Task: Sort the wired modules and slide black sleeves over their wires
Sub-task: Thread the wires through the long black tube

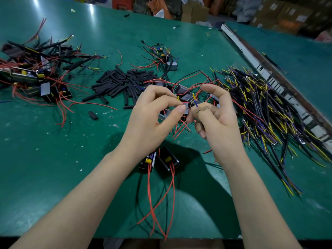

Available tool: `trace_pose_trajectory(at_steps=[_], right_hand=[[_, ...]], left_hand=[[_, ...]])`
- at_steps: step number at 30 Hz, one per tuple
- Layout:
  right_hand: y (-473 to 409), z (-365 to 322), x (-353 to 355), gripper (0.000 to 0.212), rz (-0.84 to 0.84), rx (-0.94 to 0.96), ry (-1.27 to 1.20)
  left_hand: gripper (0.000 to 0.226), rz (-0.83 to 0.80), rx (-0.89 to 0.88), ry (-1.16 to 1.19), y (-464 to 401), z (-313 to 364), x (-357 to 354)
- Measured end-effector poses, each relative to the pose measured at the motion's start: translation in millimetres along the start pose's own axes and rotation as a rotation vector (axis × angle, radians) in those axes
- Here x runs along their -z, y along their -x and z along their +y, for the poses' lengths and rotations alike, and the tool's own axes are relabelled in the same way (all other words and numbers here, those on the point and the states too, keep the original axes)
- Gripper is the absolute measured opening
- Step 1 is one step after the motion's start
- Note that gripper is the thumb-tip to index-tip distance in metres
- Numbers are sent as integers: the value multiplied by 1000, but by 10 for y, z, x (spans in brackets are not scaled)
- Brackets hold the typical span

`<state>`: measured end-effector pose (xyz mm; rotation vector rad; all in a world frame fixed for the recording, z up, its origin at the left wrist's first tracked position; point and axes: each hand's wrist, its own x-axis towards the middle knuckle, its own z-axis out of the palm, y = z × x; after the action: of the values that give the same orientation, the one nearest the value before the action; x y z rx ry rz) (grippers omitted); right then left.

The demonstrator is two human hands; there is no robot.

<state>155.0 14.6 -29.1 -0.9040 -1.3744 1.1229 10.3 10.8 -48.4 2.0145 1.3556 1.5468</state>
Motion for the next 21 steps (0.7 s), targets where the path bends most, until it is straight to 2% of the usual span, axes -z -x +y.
trace_pose_trajectory(at_steps=[3,7,12,15,21], right_hand=[[-1,12,3,38,3,2,19],[-2,7,2,37,8,2,11],[15,-2,-28,37,-24,14,-5],[9,-11,-30,40,0,-36,6],[-2,1,-78,35,20,-190,51]], left_hand=[[13,46,-4,-36,-13,-8,6],[14,9,53,-7,-19,8,10],[14,-24,-11,-32,-7,7,-8],[14,-4,-72,-40,-9,-2,-11],[6,81,-182,-230,31,-21,-32]])
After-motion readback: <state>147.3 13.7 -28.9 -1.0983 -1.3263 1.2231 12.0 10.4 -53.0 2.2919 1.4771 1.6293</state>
